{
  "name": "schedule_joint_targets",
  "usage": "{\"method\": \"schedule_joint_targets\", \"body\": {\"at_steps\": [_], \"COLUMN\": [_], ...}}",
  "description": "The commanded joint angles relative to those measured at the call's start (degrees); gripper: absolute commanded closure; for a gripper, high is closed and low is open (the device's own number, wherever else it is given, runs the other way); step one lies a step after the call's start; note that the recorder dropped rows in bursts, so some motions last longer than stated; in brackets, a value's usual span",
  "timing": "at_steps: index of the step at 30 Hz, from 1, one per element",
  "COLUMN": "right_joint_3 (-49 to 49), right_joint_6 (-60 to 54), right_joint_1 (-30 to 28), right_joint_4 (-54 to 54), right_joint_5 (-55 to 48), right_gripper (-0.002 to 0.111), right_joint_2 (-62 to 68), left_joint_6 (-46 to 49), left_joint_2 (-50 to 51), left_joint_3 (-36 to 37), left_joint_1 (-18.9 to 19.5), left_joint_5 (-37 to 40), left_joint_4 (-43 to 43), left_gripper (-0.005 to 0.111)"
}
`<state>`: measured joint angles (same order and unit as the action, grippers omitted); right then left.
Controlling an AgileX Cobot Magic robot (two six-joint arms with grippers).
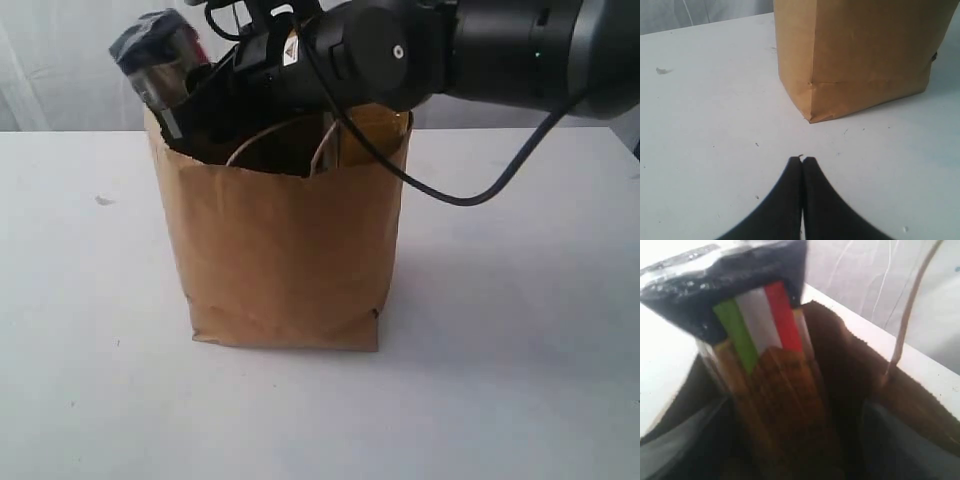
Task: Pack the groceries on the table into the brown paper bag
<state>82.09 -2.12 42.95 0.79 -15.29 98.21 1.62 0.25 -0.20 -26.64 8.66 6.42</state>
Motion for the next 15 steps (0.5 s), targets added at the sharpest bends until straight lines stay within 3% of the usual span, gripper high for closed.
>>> {"method": "schedule_joint_targets", "body": {"at_steps": [1,15], "right_joint_3": [-0.48,-0.48], "right_joint_6": [0.58,-0.68], "right_joint_1": [-0.07,-0.07], "right_joint_4": [0.1,0.1], "right_joint_5": [1.44,1.29], "right_gripper": [0.042,0.042], "right_joint_2": [-0.98,-2.08], "left_joint_6": [0.18,0.18], "left_joint_2": [-0.25,-0.25], "left_joint_3": [0.2,0.2], "left_joint_1": [0.16,0.16], "left_joint_5": [-0.09,-0.09], "left_joint_4": [0.31,0.31], "left_gripper": [0.107,0.107]}}
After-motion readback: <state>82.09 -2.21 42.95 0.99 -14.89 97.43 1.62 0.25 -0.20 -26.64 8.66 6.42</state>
